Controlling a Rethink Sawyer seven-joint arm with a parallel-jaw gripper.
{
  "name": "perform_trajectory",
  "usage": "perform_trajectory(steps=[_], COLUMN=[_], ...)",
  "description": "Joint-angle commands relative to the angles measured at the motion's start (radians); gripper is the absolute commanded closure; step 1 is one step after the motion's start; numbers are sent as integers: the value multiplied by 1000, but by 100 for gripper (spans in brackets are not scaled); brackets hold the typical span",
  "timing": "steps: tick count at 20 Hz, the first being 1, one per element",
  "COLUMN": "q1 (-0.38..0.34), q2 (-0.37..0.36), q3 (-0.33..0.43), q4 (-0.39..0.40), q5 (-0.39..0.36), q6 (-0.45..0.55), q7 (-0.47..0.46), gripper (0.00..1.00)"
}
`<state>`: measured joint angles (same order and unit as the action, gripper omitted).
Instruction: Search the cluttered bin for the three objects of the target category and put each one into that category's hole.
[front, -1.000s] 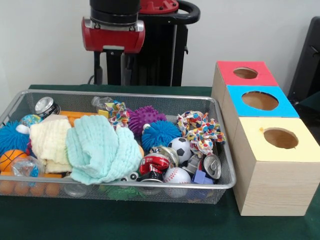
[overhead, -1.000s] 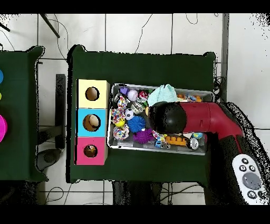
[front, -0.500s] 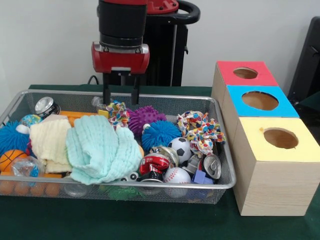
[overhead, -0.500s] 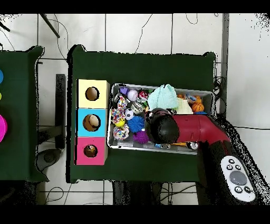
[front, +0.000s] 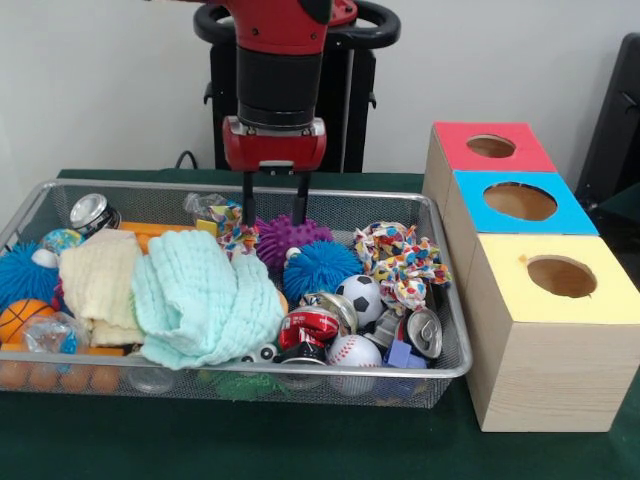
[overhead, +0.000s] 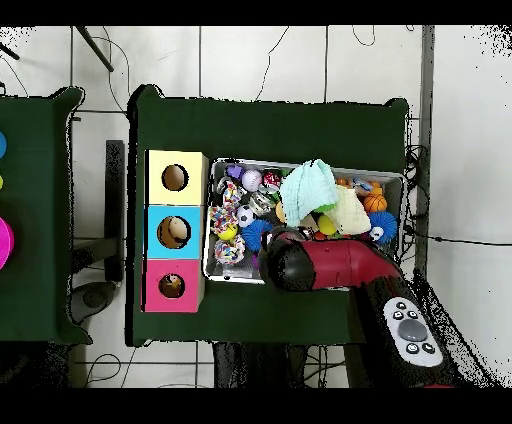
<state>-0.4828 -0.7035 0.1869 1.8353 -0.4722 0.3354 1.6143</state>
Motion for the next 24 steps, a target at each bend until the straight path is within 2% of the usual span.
perform_trajectory(steps=[1,8,14,17,22,24], q1=[35,19,40,69,164,197], q2=[72,143,213,212,167,172], q3=[-69,-57,-68,-88,-149,-164], q4=[57,18,-17,3,82,100], q5=[55,74,89,107,164,192], q6=[-89,-126,-181,-209,-251,-275], q7=[253,209,217,244,316,336], gripper=[0,0,0,0,0,0])
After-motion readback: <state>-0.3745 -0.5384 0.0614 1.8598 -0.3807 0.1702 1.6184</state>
